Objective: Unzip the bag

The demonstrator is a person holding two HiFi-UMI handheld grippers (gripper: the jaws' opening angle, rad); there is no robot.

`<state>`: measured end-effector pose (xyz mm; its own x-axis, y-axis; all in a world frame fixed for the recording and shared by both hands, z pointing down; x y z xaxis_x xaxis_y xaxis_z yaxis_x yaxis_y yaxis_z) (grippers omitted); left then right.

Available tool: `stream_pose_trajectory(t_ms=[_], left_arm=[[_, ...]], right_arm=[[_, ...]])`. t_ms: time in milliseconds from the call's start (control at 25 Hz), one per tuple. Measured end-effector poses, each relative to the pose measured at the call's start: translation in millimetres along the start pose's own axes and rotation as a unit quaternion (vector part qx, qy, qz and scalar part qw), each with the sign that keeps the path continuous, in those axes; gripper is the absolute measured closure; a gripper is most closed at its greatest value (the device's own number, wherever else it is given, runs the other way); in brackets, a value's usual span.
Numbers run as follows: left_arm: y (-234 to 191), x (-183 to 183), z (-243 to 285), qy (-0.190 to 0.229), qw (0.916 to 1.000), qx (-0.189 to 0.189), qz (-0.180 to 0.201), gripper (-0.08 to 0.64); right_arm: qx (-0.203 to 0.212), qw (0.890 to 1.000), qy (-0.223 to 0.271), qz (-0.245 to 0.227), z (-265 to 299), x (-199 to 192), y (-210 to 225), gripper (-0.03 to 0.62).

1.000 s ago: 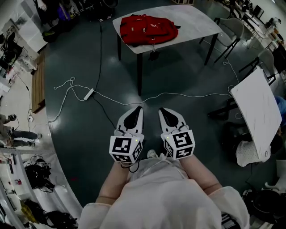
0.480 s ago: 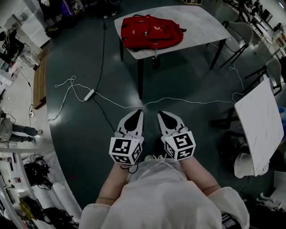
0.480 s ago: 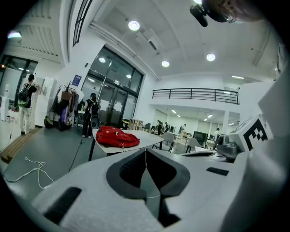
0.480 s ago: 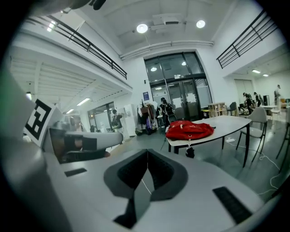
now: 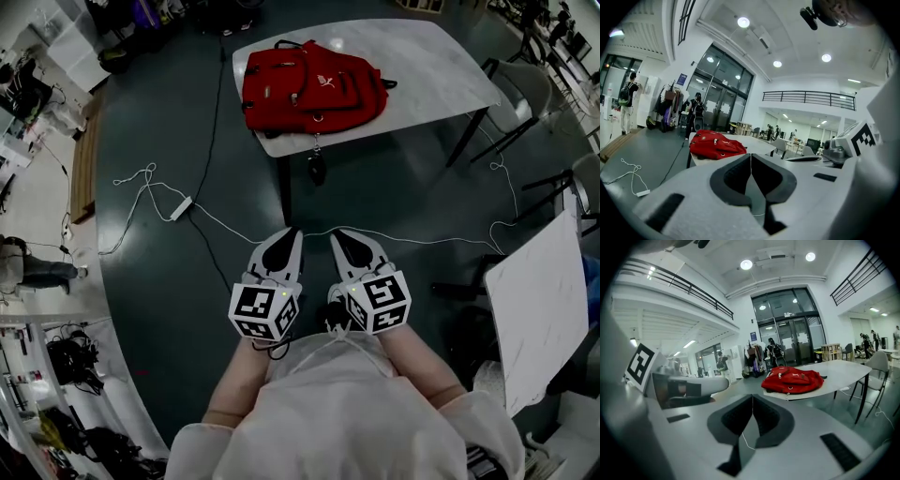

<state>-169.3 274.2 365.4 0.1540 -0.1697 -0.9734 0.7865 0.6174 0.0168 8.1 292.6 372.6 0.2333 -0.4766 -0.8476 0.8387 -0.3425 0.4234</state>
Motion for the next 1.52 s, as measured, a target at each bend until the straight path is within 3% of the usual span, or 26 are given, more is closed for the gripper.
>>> stream_pose_trajectory(t_ms=[440, 1000, 1240, 1520], left_arm=[[-6.6, 11.6, 97.7, -0.033, 0.9994, -0.009, 0.000, 0.538], [-121.1, 14.8, 239.4, -0.058, 0.9960, -0.068, 0.005, 0.538], [-175.0, -9.5, 289.1, -0.094, 0.9916, -0.087, -0.011, 0.538], [-211.5, -61.2, 338.1, -0.138, 0.9813, -0.129, -0.034, 0.540]], right_arm=[[-0.009, 0.999, -0.025, 0.031, 45.7, 44.7, 86.9, 0.563], [-0.062, 0.996, -0.038, 0.054, 176.3, 92.1, 143.3, 0.563], [-0.095, 0.989, -0.080, 0.075, 242.0, 88.7, 161.8, 0.563], [-0.130, 0.972, -0.166, 0.103, 305.2, 61.4, 181.0, 0.563]])
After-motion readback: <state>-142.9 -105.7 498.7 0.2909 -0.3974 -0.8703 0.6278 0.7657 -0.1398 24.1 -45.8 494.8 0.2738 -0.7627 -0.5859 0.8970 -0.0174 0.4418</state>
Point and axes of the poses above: the fingertips, and each gripper's own axes: z forward along the fingers, y to its right, x out of its top, the point moved 10 cm from there along -z, backward along the fingers, and after that the axes turned 15 degrees about z, right-handed, at the moved point
